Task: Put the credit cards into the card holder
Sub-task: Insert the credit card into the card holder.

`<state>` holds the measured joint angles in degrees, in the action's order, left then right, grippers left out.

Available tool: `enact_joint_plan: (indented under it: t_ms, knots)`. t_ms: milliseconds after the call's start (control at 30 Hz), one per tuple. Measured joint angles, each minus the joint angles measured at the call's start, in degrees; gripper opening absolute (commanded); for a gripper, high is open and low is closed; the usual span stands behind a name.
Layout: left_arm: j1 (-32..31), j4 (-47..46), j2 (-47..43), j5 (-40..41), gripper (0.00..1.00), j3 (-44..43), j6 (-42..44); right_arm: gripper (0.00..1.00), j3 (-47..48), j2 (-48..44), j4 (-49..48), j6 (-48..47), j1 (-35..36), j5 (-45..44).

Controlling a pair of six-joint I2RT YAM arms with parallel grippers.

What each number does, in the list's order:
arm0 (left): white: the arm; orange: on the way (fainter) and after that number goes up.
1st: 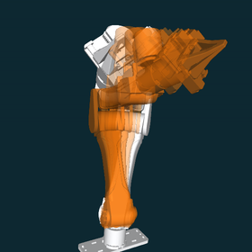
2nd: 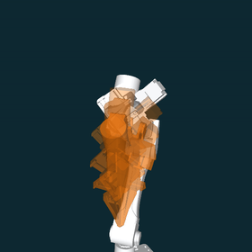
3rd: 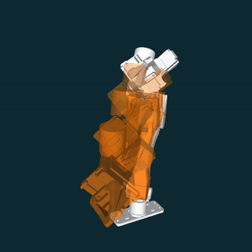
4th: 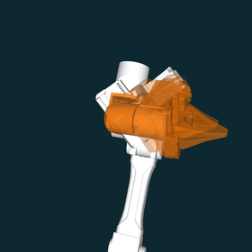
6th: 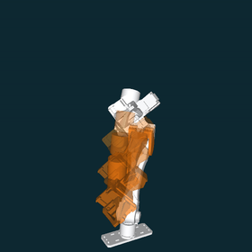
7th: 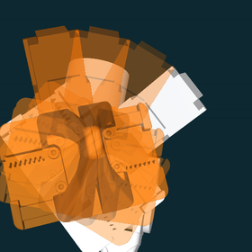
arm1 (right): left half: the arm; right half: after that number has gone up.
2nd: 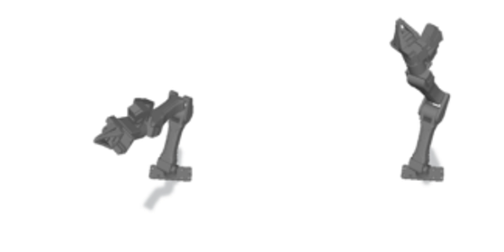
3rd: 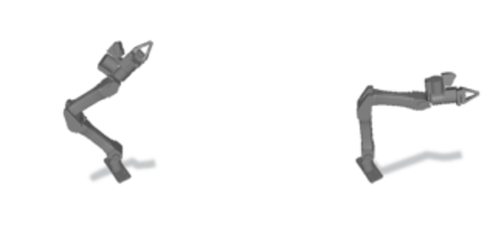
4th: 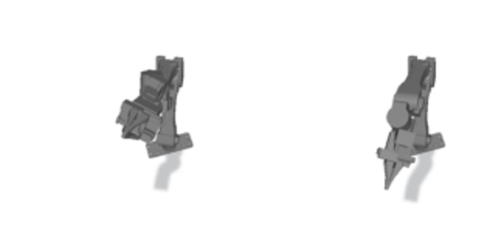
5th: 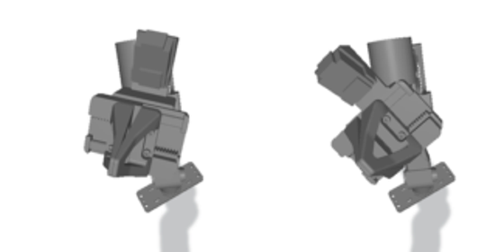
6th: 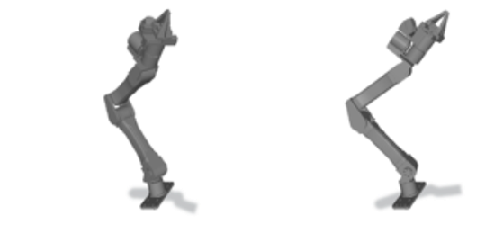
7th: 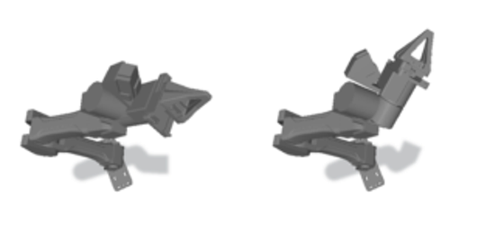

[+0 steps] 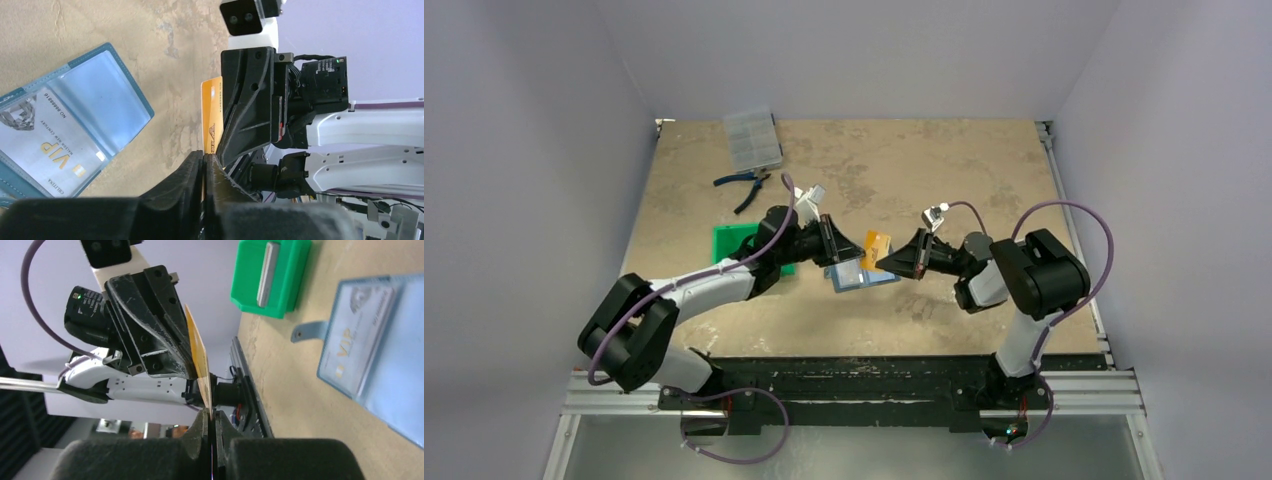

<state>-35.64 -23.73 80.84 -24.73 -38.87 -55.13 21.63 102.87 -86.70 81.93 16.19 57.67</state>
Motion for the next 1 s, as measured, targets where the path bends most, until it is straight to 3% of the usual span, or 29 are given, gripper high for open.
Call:
enact_joint_plan:
  t_ms: [67,167,433,533,700,800,1000]
  knots:
    - [-0.07,-0.37,1.07,-0.37,0.30,0.17,-0.52,0.00,-0.22,2.16,-0.66,2.38,-0.13,0.50]
    - [-0.07,-2.12,3.58,-1.79,0.33,0.28,-2.01,0.00,-0.76,3.65,-0.59,3.93,-0.37,0.63]
    - [-0.07,-9.81,8.74,-4.46,0.14,0.81,-6.21,0.00,-1.11,3.69,-0.61,4.90,-1.33,1.99]
    - [-0.13,-10.93,9.81,-5.14,0.01,0.81,-6.97,0.00,-1.20,3.67,-0.63,4.87,-1.33,2.29]
    - [-0.42,-9.64,9.53,-4.74,0.00,0.66,-6.34,0.37,-1.57,2.67,0.28,1.16,-1.44,2.12]
    - [-1.36,-0.66,7.08,-0.72,0.00,-1.88,-2.05,0.47,-0.90,-1.36,11.02,-8.20,-1.07,0.68]
    - [-1.95,10.23,1.60,8.31,0.00,-2.97,2.29,0.45,7.39,-7.52,40.65,-29.77,-0.92,-6.45]
